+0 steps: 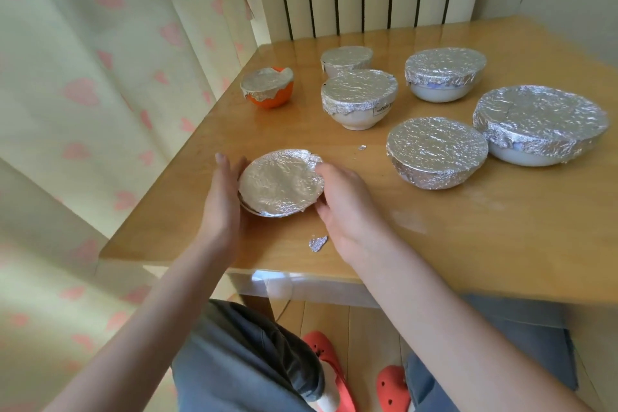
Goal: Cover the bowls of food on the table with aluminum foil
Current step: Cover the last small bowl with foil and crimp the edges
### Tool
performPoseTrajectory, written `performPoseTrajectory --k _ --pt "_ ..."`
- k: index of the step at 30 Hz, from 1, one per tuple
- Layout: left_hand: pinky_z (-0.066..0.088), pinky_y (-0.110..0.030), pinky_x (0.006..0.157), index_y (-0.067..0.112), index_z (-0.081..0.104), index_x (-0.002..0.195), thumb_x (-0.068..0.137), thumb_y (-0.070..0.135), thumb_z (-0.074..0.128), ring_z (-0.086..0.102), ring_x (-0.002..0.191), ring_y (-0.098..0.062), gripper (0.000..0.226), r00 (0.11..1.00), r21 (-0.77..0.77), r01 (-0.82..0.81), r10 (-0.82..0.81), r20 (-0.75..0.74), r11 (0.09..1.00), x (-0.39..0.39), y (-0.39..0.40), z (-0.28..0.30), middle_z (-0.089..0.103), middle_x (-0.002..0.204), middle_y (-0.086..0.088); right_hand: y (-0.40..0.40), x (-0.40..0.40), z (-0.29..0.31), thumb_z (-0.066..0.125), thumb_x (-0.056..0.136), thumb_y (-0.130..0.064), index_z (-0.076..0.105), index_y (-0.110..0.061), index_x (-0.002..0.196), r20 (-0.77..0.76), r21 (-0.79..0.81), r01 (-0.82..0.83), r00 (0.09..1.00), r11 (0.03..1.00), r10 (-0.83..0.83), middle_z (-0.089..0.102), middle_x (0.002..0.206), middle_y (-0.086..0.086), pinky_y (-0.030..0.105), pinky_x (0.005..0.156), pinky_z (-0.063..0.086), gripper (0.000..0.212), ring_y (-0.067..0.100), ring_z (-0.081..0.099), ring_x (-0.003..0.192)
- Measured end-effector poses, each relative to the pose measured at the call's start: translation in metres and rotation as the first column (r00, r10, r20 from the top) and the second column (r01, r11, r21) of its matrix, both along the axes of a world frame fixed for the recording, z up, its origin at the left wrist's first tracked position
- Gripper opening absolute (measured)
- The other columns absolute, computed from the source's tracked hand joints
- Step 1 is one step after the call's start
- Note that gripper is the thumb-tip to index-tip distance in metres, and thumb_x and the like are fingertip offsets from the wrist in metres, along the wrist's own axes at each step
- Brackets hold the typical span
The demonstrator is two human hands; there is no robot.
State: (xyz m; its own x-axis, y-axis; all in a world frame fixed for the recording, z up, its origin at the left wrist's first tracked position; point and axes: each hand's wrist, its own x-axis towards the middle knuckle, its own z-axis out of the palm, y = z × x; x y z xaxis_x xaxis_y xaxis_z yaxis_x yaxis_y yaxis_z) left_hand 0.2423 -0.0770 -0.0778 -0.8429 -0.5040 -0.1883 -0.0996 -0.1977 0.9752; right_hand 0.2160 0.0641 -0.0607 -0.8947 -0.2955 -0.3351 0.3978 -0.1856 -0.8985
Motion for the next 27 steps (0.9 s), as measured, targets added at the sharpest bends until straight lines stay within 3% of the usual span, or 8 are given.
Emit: performPoseTrajectory --k 2,4,8,11,14,19,23,27 --pt "0.045 -0.04 0.104 0.017 0.052 0.136 0.101 0.058 0.024 0.063 0.113 -0.019 0.061 0.999 0.065 -0.019 0.021 -0.036 0.998 -0.004 0.006 0.0 0.067 0.12 -0.001 -0.003 -0.004 0.0 0.042 0.091 -0.018 0.058 -0.01 0.104 0.032 -0.018 0.027 0.999 0.999 -0.027 0.06 0.119 0.016 0.041 0.102 0.041 0.022 0.022 0.056 0.101" --pt "0.049 -0.04 0.097 0.015 0.057 0.126 0.102 0.055 0.024 0.066 0.104 -0.019 0.057 0.998 0.048 -0.032 0.035 -0.06 0.998 -0.013 0.008 0.005 0.07 0.109 -0.003 -0.007 -0.012 0.002 0.04 0.091 -0.014 0.056 -0.006 0.1 0.051 -0.045 0.061 0.997 0.997 -0.059 0.06 0.116 0.021 0.035 0.096 0.041 0.02 0.019 0.05 0.09" --pt "0.053 -0.038 0.081 0.013 0.062 0.111 0.103 0.054 0.018 0.068 0.09 -0.024 0.06 0.998 -0.003 -0.041 0.041 -0.048 0.999 -0.05 -0.004 0.027 0.071 0.097 -0.007 -0.02 -0.039 0.013 0.035 0.092 -0.005 0.056 -0.007 0.084 0.131 -0.146 0.132 0.985 0.98 -0.113 0.056 0.085 0.004 0.043 0.104 0.04 0.023 0.012 0.047 0.073" --pt "0.053 -0.042 0.086 0.009 0.063 0.111 0.102 0.056 0.015 0.068 0.092 -0.028 0.068 1.0 -0.044 -0.013 0.013 -0.002 0.999 -0.084 -0.022 0.038 0.072 0.102 -0.013 -0.034 -0.066 0.02 0.035 0.091 -0.002 0.059 -0.011 0.093 0.212 -0.258 0.156 0.972 0.953 -0.102 0.066 0.104 0.007 0.033 0.095 0.049 0.026 0.018 0.061 0.091" --pt "0.051 -0.04 0.089 0.003 0.063 0.11 0.102 0.055 0.01 0.066 0.097 -0.032 0.075 1.0 -0.069 0.015 -0.014 0.011 0.997 -0.112 -0.038 0.037 0.07 0.104 -0.018 -0.044 -0.088 0.024 0.035 0.092 -0.001 0.058 -0.007 0.112 0.272 -0.323 0.185 0.958 0.928 -0.096 0.061 0.124 0.013 0.03 0.09 0.047 0.031 0.023 0.057 0.116" --pt "0.051 -0.042 0.095 0.005 0.065 0.106 0.102 0.056 0.01 0.066 0.099 -0.031 0.075 0.999 0.025 0.006 -0.007 0.043 1.0 -0.142 -0.052 0.028 0.069 0.11 -0.02 -0.048 -0.105 0.026 0.035 0.096 -0.005 0.052 0.001 0.126 0.306 -0.364 0.229 0.945 0.903 -0.116 0.057 0.13 0.016 0.031 0.091 0.043 0.035 0.025 0.053 0.121" --pt "0.05 -0.033 0.072 0.01 0.065 0.1 0.103 0.054 0.013 0.066 0.089 -0.024 0.068 0.998 0.028 0.002 -0.004 0.062 1.0 -0.156 -0.057 0.016 0.07 0.098 -0.013 -0.048 -0.111 0.021 0.036 0.098 -0.007 0.052 0.0 0.123 0.294 -0.397 0.227 0.949 0.89 -0.111 0.056 0.131 0.016 0.031 0.102 0.041 0.032 0.024 0.051 0.124" --pt "0.051 -0.034 0.074 0.006 0.063 0.109 0.103 0.055 0.016 0.067 0.091 -0.025 0.068 1.0 0.09 0.022 -0.024 0.019 0.996 -0.16 -0.061 0.01 0.07 0.103 -0.015 -0.047 -0.11 0.013 0.036 0.099 -0.011 0.046 0.0 0.132 0.295 -0.407 0.238 0.948 0.882 -0.119 0.051 0.136 0.015 0.032 0.104 0.039 0.036 0.024 0.048 0.127"
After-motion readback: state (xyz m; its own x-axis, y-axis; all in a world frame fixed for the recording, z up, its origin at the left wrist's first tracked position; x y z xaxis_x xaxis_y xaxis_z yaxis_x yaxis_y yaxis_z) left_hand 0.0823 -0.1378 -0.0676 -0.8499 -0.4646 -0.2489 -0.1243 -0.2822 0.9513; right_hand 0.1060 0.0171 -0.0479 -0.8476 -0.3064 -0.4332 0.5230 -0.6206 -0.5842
